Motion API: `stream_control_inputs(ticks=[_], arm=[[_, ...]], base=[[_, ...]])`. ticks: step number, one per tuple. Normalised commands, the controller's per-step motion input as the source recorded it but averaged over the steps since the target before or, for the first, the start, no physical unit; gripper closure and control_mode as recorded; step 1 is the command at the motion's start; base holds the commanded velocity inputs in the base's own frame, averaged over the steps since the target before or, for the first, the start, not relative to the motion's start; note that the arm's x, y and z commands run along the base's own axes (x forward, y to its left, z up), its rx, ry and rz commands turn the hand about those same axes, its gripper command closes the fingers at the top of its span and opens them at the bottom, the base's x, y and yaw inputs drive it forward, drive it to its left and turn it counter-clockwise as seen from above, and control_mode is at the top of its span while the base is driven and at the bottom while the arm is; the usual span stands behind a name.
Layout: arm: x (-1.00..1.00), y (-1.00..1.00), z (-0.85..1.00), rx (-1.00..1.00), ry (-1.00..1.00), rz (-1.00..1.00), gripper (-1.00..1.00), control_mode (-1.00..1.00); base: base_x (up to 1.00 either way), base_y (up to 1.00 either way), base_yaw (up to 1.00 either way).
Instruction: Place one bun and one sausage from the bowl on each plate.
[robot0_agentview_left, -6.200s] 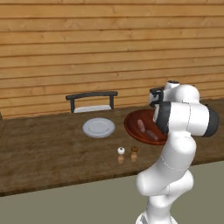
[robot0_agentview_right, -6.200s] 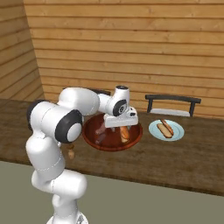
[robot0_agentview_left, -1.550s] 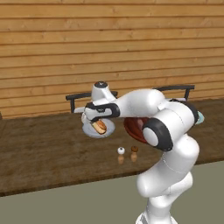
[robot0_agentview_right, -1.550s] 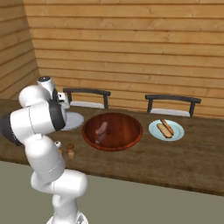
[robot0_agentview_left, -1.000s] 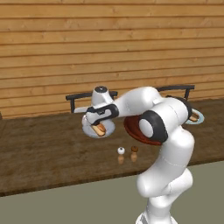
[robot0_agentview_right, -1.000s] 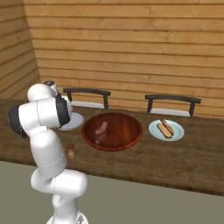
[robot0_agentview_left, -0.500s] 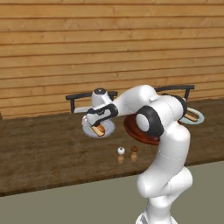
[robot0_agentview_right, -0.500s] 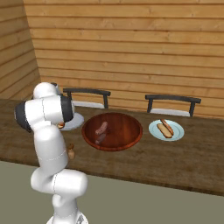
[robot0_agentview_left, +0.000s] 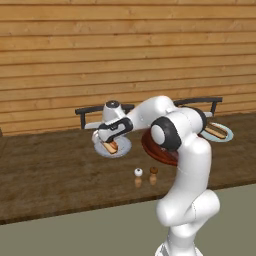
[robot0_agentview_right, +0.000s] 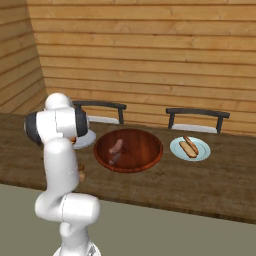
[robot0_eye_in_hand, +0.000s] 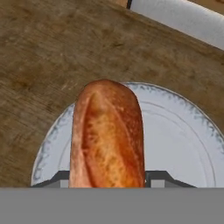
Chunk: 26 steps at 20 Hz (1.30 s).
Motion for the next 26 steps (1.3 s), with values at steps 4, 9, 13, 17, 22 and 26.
stream_control_inputs(ticks=[4,9,13,17,22,26], arm=[[0.05,0.03,-0.05,0.0,0.0,0.0,1.0,-1.0],[0.0,0.0,-0.31,0.0,0.0,0.0,1.0,-1.0],[0.0,0.0,0.0,0.0,0.0,0.0,-1.0,-1.0],[0.0,0.0,0.0,0.0,0.0,0.0,-1.0,-1.0],[0.0,0.0,0.1,0.0,0.0,0.0,-1.0,-1.0],[-0.16,-0.1,0.57,0.0,0.0,0.0,-1.0,-1.0]], base=[[0.0,0.0,0.0],[0.0,0.0,0.0],[0.0,0.0,0.0],[0.0,0.0,0.0],[0.0,0.0,0.0],[0.0,0.0,0.0]])
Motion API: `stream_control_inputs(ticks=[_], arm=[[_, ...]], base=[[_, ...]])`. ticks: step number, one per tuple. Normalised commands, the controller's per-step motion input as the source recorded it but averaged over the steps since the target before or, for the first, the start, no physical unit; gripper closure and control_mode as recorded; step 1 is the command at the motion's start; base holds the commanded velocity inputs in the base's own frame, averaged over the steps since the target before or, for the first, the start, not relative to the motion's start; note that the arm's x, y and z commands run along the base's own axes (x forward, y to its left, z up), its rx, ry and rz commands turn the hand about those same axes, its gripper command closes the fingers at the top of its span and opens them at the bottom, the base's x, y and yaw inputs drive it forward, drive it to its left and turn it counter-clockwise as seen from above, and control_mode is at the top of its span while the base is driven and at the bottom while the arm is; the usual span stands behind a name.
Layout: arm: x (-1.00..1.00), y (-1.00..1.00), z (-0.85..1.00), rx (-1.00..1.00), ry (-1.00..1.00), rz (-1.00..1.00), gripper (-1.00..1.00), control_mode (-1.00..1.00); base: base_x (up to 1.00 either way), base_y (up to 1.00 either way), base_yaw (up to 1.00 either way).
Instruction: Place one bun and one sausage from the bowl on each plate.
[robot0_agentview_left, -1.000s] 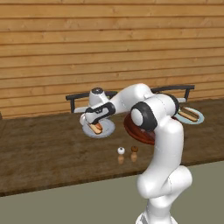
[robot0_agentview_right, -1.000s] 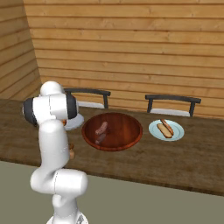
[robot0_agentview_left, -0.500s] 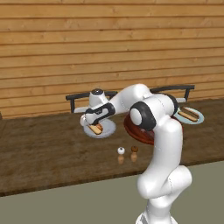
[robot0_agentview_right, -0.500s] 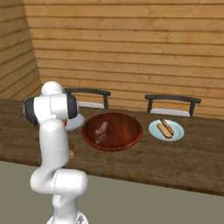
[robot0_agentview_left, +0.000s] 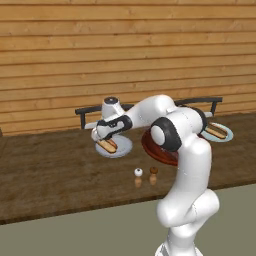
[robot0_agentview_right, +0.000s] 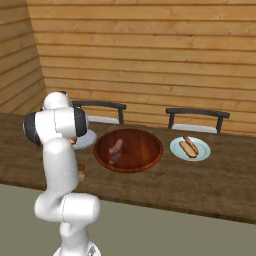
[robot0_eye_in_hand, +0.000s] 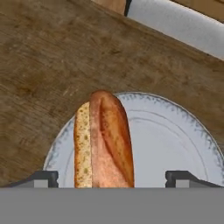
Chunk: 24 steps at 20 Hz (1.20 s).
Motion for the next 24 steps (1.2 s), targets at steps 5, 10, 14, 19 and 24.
stream_control_inputs(ticks=[5,10,14,19,24], arm=[[-0.53,-0.44,0.71,0.0,0.0,0.0,-1.0,-1.0],[-0.61,-0.6,0.61,0.0,0.0,-0.01,-1.0,-1.0],[-0.57,-0.74,0.48,0.0,0.0,-0.04,-1.0,-1.0],[-0.21,-0.92,0.27,0.0,0.01,-0.03,-1.0,-1.0],[-0.09,-1.0,0.06,0.0,0.06,-0.01,-1.0,-1.0]], base=[[0.0,0.0,0.0],[0.0,0.0,0.0],[0.0,0.0,0.0],[0.0,0.0,0.0],[0.0,0.0,0.0]])
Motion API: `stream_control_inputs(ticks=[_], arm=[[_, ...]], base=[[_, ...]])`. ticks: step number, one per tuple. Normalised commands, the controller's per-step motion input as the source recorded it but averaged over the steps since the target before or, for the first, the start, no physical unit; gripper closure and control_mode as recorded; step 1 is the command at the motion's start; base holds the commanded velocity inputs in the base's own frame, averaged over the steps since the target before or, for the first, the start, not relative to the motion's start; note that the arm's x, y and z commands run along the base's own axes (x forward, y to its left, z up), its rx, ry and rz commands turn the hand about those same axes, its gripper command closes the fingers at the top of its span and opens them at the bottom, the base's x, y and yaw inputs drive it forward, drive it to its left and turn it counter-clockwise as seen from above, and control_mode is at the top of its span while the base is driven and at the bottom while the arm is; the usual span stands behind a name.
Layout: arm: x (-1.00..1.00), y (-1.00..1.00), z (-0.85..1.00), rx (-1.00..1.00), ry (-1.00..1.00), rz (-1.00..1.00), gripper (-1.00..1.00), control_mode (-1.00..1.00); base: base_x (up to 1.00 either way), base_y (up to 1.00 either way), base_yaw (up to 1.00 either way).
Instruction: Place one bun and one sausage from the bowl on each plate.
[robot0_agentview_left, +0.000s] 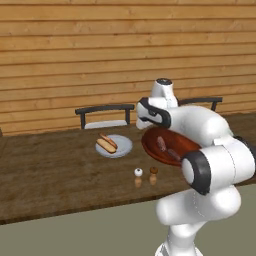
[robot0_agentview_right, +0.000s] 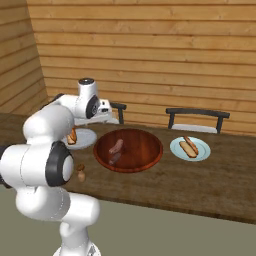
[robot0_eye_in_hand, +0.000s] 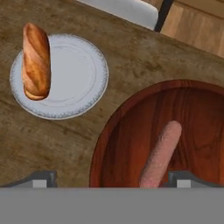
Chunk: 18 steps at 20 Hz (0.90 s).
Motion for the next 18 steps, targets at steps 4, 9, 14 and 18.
stream_control_inputs(ticks=[4,9,14,18], arm=[[0.0,-0.83,-0.04,0.0,0.07,0.0,-1.0,-1.0],[0.17,-0.27,-0.28,0.0,0.06,0.07,-1.0,-1.0],[0.16,0.0,-0.28,0.03,0.01,0.08,-1.0,-1.0],[-0.03,0.0,-0.29,0.0,0.12,0.04,-1.0,-1.0]], base=[[0.0,0.0,0.0],[0.0,0.0,0.0],[0.0,0.0,0.0],[0.0,0.0,0.0]])
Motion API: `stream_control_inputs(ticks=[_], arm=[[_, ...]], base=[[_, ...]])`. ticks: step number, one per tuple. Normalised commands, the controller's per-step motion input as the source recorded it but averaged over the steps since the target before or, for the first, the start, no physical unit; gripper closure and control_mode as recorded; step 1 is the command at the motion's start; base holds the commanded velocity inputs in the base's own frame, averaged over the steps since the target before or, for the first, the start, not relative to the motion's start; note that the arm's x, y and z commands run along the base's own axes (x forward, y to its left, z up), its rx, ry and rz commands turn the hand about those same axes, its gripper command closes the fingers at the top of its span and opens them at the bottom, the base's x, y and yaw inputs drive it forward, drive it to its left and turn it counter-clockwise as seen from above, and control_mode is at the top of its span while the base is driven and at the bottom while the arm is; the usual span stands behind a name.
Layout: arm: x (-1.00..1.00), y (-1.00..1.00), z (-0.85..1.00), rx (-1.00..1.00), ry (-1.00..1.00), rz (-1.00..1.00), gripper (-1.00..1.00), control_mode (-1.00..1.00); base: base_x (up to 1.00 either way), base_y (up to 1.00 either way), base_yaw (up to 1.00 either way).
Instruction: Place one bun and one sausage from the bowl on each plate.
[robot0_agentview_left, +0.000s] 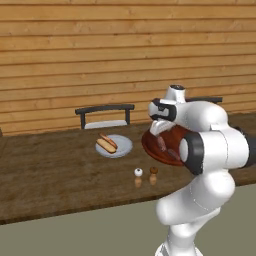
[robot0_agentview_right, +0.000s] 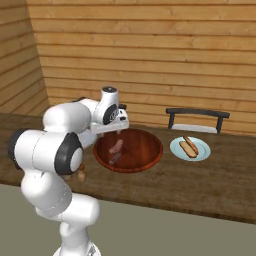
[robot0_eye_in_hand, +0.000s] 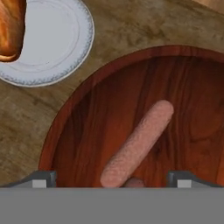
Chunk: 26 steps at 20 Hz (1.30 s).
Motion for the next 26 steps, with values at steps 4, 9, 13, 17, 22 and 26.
stream_control_inputs(ticks=[4,9,13,17,22,26], arm=[[-0.09,-0.28,-0.34,0.0,0.08,-0.01,-1.0,-1.0],[0.3,-0.19,-0.35,0.02,0.13,-0.17,-1.0,-1.0],[0.22,0.02,-0.08,0.0,0.16,-0.18,-1.0,-1.0],[0.0,0.05,-0.16,0.0,0.09,-0.11,-1.0,-1.0],[0.0,0.0,-0.53,0.0,0.01,-0.07,-1.0,-1.0],[-0.03,0.0,-0.36,0.0,0.0,-0.05,-1.0,-1.0]], base=[[0.0,0.0,0.0],[0.0,0.0,0.0],[0.0,0.0,0.0],[0.0,0.0,0.0],[0.0,0.0,0.0],[0.0,0.0,0.0]])
